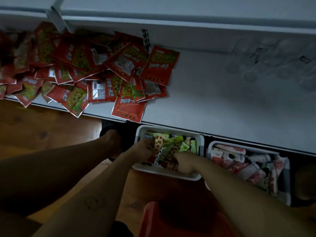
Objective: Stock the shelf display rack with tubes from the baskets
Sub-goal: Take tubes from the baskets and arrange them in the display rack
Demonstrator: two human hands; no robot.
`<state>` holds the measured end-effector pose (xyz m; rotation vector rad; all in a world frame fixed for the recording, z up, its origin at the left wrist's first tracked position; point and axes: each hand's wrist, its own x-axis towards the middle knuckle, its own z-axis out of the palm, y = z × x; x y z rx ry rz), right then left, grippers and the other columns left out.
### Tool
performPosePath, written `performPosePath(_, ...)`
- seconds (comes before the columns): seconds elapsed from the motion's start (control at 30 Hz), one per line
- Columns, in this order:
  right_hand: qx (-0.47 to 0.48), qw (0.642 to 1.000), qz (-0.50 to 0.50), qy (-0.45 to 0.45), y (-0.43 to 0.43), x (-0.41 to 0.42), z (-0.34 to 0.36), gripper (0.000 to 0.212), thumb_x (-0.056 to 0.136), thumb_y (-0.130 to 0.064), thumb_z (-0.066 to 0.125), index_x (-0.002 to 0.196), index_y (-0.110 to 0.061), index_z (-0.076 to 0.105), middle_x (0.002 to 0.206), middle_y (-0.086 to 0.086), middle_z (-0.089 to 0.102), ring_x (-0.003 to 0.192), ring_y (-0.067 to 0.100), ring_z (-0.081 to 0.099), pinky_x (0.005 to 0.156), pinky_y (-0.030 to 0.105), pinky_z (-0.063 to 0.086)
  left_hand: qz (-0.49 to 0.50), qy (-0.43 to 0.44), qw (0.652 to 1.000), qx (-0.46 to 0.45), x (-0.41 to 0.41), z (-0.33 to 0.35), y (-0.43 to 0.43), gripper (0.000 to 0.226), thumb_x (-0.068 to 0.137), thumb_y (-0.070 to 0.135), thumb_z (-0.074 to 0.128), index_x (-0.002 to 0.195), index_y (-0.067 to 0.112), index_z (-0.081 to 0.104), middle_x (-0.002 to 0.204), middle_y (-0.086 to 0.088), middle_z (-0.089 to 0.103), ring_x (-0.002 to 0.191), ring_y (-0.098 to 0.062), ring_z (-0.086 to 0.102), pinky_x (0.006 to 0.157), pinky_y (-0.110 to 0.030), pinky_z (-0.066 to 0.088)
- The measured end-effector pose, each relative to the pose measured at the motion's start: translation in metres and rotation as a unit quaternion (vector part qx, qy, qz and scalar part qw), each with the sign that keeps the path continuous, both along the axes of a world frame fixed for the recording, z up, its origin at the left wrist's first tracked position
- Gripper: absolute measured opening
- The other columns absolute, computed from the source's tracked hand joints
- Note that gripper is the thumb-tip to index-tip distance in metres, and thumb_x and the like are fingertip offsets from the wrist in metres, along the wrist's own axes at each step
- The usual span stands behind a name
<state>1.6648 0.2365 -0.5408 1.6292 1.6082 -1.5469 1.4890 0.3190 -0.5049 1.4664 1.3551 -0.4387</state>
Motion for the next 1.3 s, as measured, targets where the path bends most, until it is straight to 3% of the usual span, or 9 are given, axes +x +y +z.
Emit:
performPosePath(0.13,0.022,0.994,-0.092,0.057,0.015,0.025,0.019,0.029,0.086,-0.011,0.052,0.114,-0.009,0.059,0.084,0.006,0.057,0.063,0.017,0.046,0.057,0.032,0.038,0.0,0.0,1.0,0.022,0.001,0.02,0.013,0.046,0.091,0.018,0.062,0.134,0.016,0.048,0.125,-0.011,0.058,0.089,-0.018,0.06,0.064,-0.023,0.054)
performPosePath(0.27,0.073,0.967,-0.219,0.109,0.016,0.049,0.066,0.024,0.084,-0.018,0.066,0.108,-0.018,0.061,0.079,-0.003,0.056,0.059,0.009,0.05,0.053,0.023,0.038,-0.032,-0.019,0.998,0.052,0.011,0.051,0.024,0.035,0.088,0.02,0.066,0.12,0.013,0.055,0.117,-0.009,0.063,0.1,-0.022,0.062,0.083,-0.035,0.054)
performPosePath(0.4,0.115,0.923,-0.316,0.187,0.005,0.063,0.11,0.034,0.084,-0.02,0.072,0.115,-0.012,0.062,0.093,0.001,0.068,0.059,0.003,0.06,0.05,0.017,0.043,-0.035,-0.074,0.993,0.089,0.032,0.105,0.029,0.029,0.086,0.019,0.07,0.108,0.013,0.052,0.107,-0.011,0.065,0.097,-0.028,0.065,0.082,-0.041,0.056)
performPosePath(0.57,0.235,0.877,-0.353,0.224,0.001,0.071,0.178,0.022,0.085,-0.029,0.071,0.105,-0.021,0.07,0.076,0.0,0.07,0.063,0.006,0.062,0.056,0.016,0.044,-0.06,-0.19,0.965,0.17,0.044,0.191,0.03,0.018,0.083,0.023,0.071,0.096,0.016,0.061,0.091,-0.011,0.071,0.085,-0.028,0.068,0.082,-0.047,0.055)
performPosePath(0.77,0.42,0.854,-0.266,0.152,0.003,0.083,0.279,0.009,0.088,-0.029,0.065,0.094,-0.036,0.066,0.081,0.001,0.066,0.07,0.011,0.055,0.063,0.027,0.04,-0.096,-0.24,0.924,0.281,0.054,0.291,0.03,0.018,0.085,0.026,0.071,0.101,0.025,0.063,0.097,0.004,0.073,0.092,-0.017,0.069,0.087,-0.044,0.055)
performPosePath(0.93,0.579,0.742,-0.329,0.082,0.008,0.097,0.362,0.032,0.078,-0.039,0.074,0.07,-0.01,0.065,0.059,0.005,0.059,0.055,0.02,0.055,0.052,0.034,0.042,-0.094,-0.28,0.874,0.387,0.075,0.349,0.032,0.02,0.086,0.037,0.068,0.101,0.025,0.06,0.09,0.006,0.073,0.085,-0.018,0.069,0.083,-0.046,0.054)
performPosePath(1.0,0.585,0.719,-0.364,0.093,0.012,0.105,0.382,0.035,0.077,-0.043,0.074,0.078,-0.008,0.07,0.068,0.008,0.068,0.062,0.024,0.065,0.062,0.046,0.055,-0.108,-0.302,0.854,0.41,0.087,0.363,0.036,0.015,0.088,0.033,0.067,0.097,0.024,0.061,0.087,0.006,0.071,0.082,-0.015,0.067,0.082,-0.044,0.054)
performPosePath(1.13,0.593,0.703,-0.379,0.1,0.027,0.122,0.409,0.023,0.084,-0.033,0.07,0.101,-0.017,0.068,0.083,-0.002,0.071,0.068,0.019,0.069,0.069,0.046,0.058,-0.09,-0.32,0.834,0.441,0.109,0.382,0.055,0.015,0.088,0.031,0.066,0.091,0.027,0.053,0.091,0.003,0.064,0.081,-0.016,0.063,0.078,-0.043,0.053)
performPosePath(1.3,0.627,0.674,-0.385,0.063,0.058,0.143,0.425,0.041,0.086,-0.026,0.069,0.125,-0.018,0.056,0.097,0.0,0.068,0.079,0.018,0.065,0.077,0.045,0.056,-0.011,-0.347,0.809,0.474,0.127,0.398,0.083,0.057,0.083,0.024,0.071,0.13,0.021,0.038,0.12,-0.002,0.057,0.098,-0.023,0.062,0.081,-0.046,0.055)
